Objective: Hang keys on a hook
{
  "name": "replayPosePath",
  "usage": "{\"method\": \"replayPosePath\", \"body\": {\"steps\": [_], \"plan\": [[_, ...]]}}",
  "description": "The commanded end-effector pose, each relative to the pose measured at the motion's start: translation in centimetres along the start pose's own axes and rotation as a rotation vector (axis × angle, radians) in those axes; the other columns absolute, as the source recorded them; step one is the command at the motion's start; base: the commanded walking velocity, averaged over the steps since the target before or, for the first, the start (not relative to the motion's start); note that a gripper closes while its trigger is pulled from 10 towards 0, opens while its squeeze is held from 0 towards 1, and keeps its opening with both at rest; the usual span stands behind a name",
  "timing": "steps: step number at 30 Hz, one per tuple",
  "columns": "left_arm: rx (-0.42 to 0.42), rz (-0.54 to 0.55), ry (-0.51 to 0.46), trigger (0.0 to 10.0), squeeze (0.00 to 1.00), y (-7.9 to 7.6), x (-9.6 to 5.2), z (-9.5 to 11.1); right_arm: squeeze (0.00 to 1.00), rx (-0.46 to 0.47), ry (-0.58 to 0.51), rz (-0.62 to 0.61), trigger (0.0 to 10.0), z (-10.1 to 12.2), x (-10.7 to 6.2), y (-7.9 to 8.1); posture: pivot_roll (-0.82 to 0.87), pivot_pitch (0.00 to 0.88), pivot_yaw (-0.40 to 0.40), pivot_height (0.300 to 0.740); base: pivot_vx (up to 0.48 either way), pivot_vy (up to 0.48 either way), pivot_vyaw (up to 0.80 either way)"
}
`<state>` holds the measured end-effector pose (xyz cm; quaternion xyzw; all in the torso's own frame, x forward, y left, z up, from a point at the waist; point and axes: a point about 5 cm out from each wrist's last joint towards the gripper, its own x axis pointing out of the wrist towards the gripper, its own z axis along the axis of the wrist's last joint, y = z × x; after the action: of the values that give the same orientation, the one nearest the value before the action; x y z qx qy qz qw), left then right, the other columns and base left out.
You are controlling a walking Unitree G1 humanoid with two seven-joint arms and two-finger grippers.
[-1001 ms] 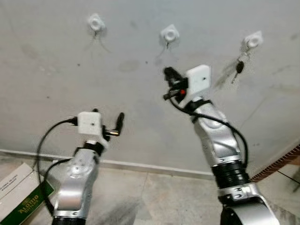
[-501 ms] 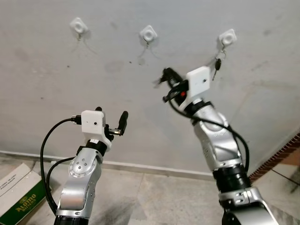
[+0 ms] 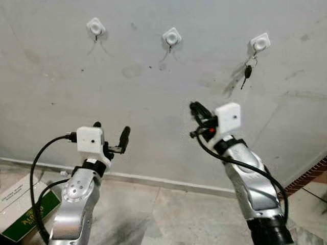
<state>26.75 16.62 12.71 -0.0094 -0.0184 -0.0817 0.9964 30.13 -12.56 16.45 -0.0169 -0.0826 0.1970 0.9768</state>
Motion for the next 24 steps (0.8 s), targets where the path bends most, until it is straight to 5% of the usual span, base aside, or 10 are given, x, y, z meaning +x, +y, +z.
{"method": "replayPosePath", "body": {"steps": [1, 24], "plan": [[0.004, -0.003, -0.010, 10.0, 0.00, 0.15, -0.19, 0.46, 0.00, -0.005, -0.012, -0.008, 10.0, 0.58, -0.40, -0.30, 0.03, 0.054, 0.002, 0.740, 0.000, 0.000, 0.00], [0.000, -0.037, -0.010, 10.0, 0.00, -0.27, -0.12, 0.56, 0.00, -0.009, 0.013, 0.018, 10.0, 0.65, -0.59, 0.40, 0.03, 0.043, 0.008, 0.740, 0.227, 0.000, 0.00]]}}
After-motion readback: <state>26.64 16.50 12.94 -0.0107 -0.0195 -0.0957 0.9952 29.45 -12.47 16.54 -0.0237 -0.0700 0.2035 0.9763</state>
